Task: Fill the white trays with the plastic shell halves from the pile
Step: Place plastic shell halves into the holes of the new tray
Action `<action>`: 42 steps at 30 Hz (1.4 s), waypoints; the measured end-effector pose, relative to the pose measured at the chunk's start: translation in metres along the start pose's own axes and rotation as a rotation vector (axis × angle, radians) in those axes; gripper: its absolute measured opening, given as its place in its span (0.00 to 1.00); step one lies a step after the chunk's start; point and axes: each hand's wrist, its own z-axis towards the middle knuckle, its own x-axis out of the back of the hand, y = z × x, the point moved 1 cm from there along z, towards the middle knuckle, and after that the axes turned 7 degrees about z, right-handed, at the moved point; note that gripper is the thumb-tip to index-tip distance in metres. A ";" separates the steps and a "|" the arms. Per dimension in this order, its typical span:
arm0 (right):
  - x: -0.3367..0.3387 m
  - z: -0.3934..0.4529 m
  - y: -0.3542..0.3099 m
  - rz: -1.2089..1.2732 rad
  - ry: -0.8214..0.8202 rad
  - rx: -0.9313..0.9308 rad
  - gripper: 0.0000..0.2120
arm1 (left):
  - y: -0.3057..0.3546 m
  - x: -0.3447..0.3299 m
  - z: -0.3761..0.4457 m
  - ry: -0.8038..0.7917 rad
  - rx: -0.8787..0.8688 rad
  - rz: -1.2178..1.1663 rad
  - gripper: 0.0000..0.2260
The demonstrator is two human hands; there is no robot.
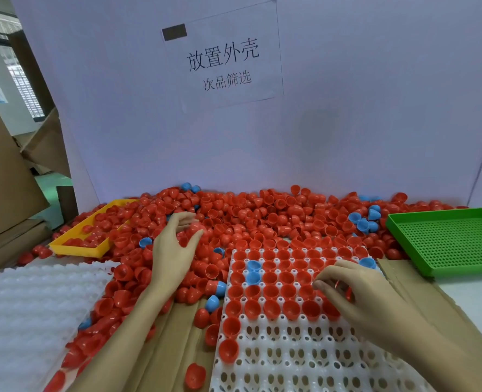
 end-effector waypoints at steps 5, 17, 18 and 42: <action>-0.002 -0.002 -0.004 0.013 -0.010 0.004 0.05 | 0.041 -0.008 -0.045 -0.104 -0.096 -0.218 0.15; -0.031 -0.009 -0.039 0.507 0.028 0.054 0.15 | 0.082 -0.016 -0.081 -0.602 -0.024 -0.717 0.12; -0.032 -0.009 -0.040 0.504 0.044 0.062 0.09 | 0.083 -0.017 -0.082 -0.615 -0.040 -0.690 0.12; -0.050 -0.014 -0.041 0.405 0.065 0.010 0.17 | 0.080 -0.011 -0.086 -0.625 -0.218 -0.256 0.12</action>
